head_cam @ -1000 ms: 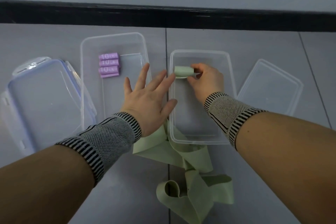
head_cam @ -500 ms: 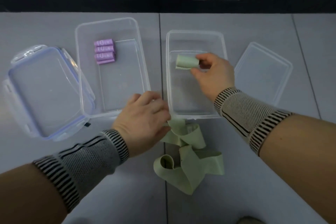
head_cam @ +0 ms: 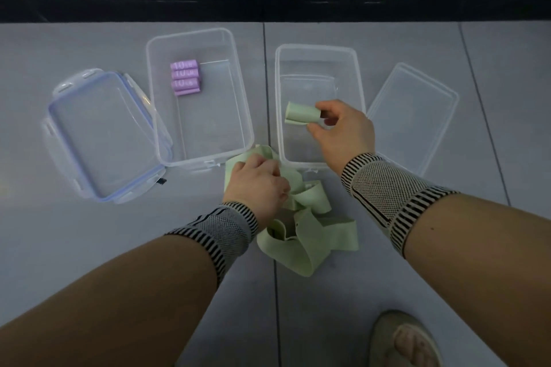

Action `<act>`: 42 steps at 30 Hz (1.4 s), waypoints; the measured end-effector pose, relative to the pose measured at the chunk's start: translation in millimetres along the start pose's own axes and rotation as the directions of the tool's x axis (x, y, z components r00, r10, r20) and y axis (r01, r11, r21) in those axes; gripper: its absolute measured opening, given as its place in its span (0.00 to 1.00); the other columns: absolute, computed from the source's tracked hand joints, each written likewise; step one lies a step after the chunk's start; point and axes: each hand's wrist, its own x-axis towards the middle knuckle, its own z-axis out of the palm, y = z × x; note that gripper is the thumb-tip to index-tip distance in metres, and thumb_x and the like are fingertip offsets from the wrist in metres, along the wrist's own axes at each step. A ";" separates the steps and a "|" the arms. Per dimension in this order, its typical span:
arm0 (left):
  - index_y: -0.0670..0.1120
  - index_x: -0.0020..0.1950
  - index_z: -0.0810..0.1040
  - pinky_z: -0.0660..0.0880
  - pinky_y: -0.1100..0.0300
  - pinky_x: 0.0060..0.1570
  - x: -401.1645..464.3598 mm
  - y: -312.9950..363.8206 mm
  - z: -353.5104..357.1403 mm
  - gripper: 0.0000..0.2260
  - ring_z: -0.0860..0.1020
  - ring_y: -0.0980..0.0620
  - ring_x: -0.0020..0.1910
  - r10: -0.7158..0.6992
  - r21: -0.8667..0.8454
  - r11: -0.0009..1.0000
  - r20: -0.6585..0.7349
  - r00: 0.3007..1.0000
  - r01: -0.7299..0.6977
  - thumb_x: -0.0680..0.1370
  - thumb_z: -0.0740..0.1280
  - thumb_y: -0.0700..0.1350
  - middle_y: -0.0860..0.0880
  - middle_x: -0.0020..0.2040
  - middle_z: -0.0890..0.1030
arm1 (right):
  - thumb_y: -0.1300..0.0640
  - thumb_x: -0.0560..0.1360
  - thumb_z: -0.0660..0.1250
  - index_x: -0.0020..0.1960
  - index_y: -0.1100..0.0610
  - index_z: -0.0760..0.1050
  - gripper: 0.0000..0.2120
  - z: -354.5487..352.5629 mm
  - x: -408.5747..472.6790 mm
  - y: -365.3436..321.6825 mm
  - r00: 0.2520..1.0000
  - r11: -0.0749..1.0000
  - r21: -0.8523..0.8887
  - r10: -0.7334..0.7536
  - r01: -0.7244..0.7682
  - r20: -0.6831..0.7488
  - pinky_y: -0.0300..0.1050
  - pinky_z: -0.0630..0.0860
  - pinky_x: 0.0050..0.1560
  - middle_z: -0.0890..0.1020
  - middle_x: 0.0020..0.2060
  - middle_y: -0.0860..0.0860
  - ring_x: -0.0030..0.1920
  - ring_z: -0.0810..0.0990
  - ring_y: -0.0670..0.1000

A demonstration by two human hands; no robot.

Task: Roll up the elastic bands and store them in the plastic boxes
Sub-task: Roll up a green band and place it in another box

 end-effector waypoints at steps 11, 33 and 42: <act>0.52 0.36 0.74 0.71 0.58 0.50 -61.7 -18.9 -50.2 0.07 0.74 0.51 0.45 0.140 -0.229 0.964 0.018 0.990 -0.132 0.72 0.65 0.53 0.57 0.38 0.72 | 0.53 0.73 0.71 0.61 0.51 0.77 0.17 -11.9 -11.1 -12.5 0.999 0.999 0.010 0.032 -0.032 -0.004 0.40 0.73 0.55 0.81 0.50 0.47 0.50 0.79 0.47; 0.52 0.77 0.43 0.46 0.39 0.73 64.6 -61.4 -53.2 0.29 0.37 0.49 0.76 -0.052 0.087 0.994 -0.105 0.993 0.061 0.80 0.50 0.58 0.57 0.78 0.43 | 0.56 0.75 0.68 0.60 0.52 0.77 0.14 24.9 60.0 -6.9 0.998 0.996 0.092 0.012 -0.007 -0.063 0.34 0.70 0.48 0.80 0.49 0.46 0.42 0.76 0.44; 0.53 0.77 0.44 0.41 0.38 0.71 66.3 -67.8 -42.4 0.30 0.35 0.51 0.75 -0.019 0.006 1.000 -0.147 0.989 0.020 0.79 0.50 0.61 0.58 0.78 0.44 | 0.57 0.74 0.68 0.59 0.52 0.77 0.14 56.2 100.4 4.8 0.999 0.999 0.047 -0.001 0.003 -0.052 0.47 0.76 0.57 0.82 0.51 0.49 0.50 0.80 0.50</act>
